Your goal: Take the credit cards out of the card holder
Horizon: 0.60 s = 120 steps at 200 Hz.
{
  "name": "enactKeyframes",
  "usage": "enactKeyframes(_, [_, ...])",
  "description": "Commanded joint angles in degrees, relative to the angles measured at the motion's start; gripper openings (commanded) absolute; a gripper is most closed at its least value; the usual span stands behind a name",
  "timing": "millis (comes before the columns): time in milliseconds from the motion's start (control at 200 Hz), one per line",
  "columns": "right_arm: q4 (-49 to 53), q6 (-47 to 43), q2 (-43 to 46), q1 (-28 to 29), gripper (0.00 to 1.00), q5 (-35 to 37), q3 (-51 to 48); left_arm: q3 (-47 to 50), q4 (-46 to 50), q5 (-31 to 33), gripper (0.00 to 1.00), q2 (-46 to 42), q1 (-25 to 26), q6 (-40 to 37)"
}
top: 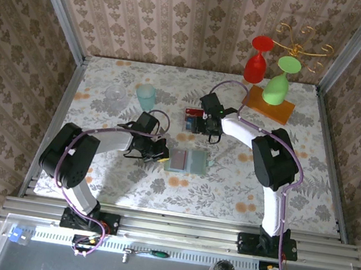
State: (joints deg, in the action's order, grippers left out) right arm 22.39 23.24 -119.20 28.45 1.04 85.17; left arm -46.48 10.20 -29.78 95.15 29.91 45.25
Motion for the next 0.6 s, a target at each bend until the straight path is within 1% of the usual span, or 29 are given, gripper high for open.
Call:
enactKeyframes(0, [-0.26,1.71,-1.36,0.50,0.59,-0.43,2.25,0.51,0.00,-0.59,0.05,-1.02,-0.21,0.08])
enactKeyframes(180, [-0.04,2.33,-1.74,0.69,0.64,0.10,2.95,0.58,-0.09,-0.72,0.05,-0.90,-0.20,0.08])
enactKeyframes(425, [0.18,2.99,-1.74,0.94,0.65,0.41,3.38,0.54,-0.09,-0.88,0.05,-0.87,-0.20,0.08])
enactKeyframes(595, [0.29,2.86,1.66,1.08,0.64,0.37,1.09,0.67,0.17,-0.87,0.05,-1.57,-0.20,0.09])
